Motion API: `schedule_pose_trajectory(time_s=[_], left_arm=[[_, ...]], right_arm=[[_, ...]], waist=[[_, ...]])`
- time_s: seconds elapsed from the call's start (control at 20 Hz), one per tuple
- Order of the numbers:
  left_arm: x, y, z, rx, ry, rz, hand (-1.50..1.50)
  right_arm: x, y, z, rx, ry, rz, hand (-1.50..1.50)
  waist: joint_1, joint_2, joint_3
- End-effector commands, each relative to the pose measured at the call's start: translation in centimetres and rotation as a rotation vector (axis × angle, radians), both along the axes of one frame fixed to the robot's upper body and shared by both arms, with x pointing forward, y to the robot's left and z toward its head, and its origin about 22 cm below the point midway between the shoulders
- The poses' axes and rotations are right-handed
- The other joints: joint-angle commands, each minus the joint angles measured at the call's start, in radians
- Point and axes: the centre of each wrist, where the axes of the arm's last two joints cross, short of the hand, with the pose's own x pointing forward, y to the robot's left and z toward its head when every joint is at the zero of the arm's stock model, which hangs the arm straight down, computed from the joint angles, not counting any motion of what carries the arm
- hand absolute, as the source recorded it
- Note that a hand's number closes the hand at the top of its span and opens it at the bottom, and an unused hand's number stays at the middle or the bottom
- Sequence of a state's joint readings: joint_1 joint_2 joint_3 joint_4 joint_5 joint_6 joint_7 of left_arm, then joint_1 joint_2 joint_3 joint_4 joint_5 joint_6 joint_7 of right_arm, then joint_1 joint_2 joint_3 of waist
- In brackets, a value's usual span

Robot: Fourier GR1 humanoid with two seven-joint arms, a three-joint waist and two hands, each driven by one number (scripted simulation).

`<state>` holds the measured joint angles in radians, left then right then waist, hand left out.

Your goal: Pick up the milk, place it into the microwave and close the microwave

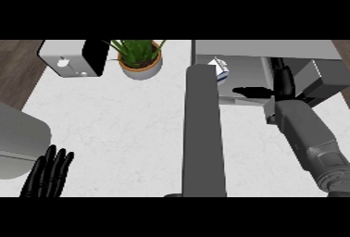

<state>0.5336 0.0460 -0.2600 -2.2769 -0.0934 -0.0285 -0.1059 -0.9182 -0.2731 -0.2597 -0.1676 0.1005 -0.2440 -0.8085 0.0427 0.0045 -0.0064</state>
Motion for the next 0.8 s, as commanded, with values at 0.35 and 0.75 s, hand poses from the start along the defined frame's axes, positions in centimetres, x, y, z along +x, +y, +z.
schedule_pose_trajectory(time_s=[0.35, 0.75], left_arm=[[0.7, -0.3, -0.5, -0.009, 0.022, 0.030, -1.50], [0.6, 0.2, -0.3, 0.004, 0.029, -0.068, -1.50]], right_arm=[[-5.9, 0.3, -7.8, 0.102, 0.155, 0.056, -1.50], [-9.9, 1.2, -11.5, 0.238, 0.185, 0.103, -1.50]], waist=[[-0.042, -0.006, 0.006], [-0.042, -0.007, 0.006]])
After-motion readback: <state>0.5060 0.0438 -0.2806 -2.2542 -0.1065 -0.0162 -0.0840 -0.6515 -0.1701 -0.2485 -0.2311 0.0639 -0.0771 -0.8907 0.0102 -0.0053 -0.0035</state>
